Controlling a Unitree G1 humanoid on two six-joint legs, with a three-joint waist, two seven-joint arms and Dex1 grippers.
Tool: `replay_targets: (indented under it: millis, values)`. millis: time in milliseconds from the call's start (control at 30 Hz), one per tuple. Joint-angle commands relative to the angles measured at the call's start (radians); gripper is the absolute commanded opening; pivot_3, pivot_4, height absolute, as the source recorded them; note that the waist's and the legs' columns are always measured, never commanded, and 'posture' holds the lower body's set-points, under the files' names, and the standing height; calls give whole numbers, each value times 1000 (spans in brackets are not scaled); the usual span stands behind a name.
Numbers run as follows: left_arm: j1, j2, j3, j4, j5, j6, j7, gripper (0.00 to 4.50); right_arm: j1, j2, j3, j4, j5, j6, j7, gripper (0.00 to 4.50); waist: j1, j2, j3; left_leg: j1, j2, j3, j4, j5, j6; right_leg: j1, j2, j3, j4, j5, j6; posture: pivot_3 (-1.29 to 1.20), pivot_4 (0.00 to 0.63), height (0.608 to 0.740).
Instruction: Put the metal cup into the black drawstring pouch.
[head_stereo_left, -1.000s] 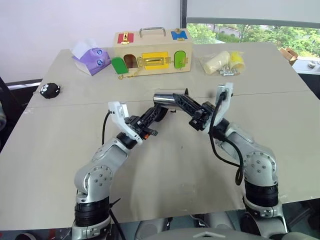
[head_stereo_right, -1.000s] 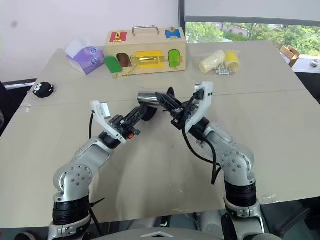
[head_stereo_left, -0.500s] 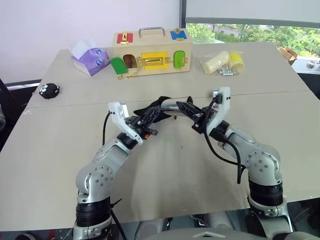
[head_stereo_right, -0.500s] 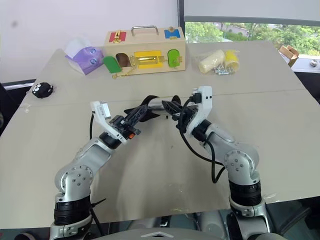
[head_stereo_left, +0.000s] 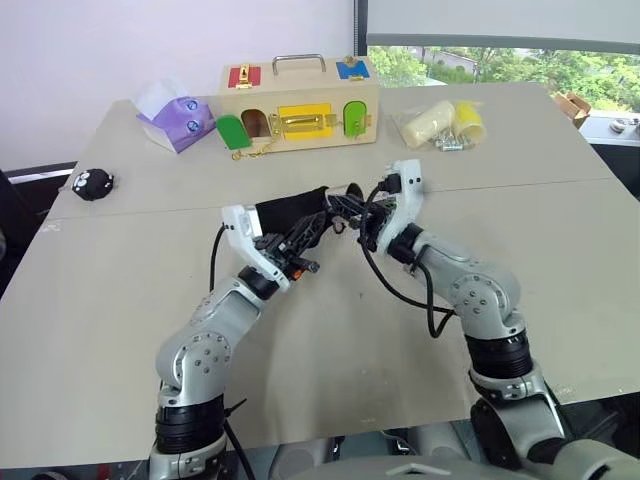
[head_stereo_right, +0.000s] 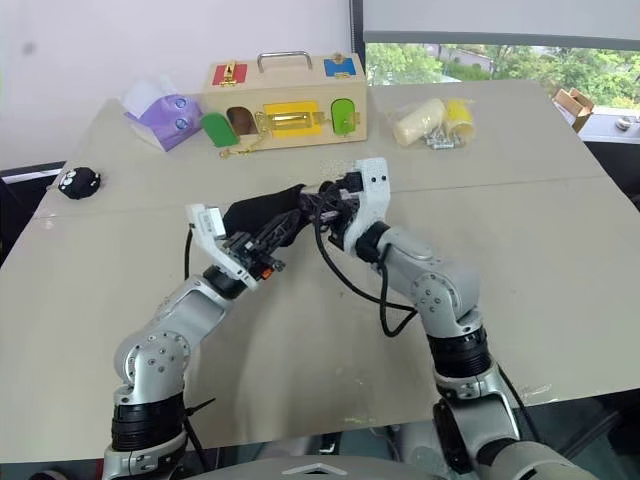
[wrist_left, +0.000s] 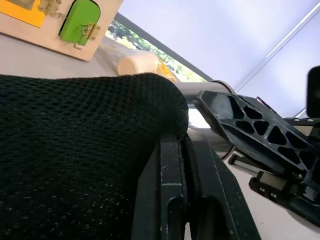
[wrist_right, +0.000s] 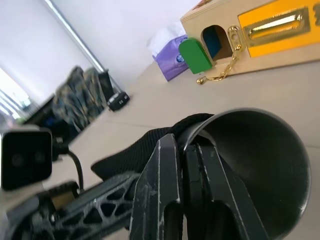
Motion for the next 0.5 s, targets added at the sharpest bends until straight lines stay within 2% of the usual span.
replay_targets:
  millis: [33,167,233,267,300,400,500]
  values:
    - [-5,2,-12,-37,0,-15,-10,0,-54,118,-130,21,200,52,-89,24,0,0,0,0,0,0,0,0,0,0,0,0,0,0,0,0,150,740]
    - [-6,4,-15,-35,2,-18,-13,0,-75,210,-257,86,516,74,-247,24,2,0,0,-1,0,0,0,0,0,0,0,0,0,0,0,0,150,740]
    - [-6,5,-17,-34,2,-19,-14,0,-79,206,-266,105,620,71,-295,24,-1,0,0,-1,-1,0,0,0,0,-1,0,0,0,0,0,0,150,740]
    - [-6,6,-18,-34,2,-20,-14,0,-80,183,-252,106,624,78,-292,24,-2,0,0,-1,-1,0,0,0,0,-1,0,0,0,0,0,0,150,740]
    - [-6,6,-19,-34,2,-20,-14,0,-79,150,-229,102,601,85,-272,24,-5,0,0,-1,-1,0,-1,0,0,-1,0,1,0,0,0,0,150,740]
    - [-12,6,-20,-31,3,-24,-16,0,-81,-71,43,32,194,-44,-21,24,-11,1,1,-3,0,2,-2,0,0,-5,1,3,2,0,0,0,150,740]
    - [-20,9,-17,-21,5,-28,-19,0,-89,-189,220,40,-65,-215,145,24,-7,0,0,-4,0,3,0,0,0,-6,2,2,2,0,0,0,150,740]
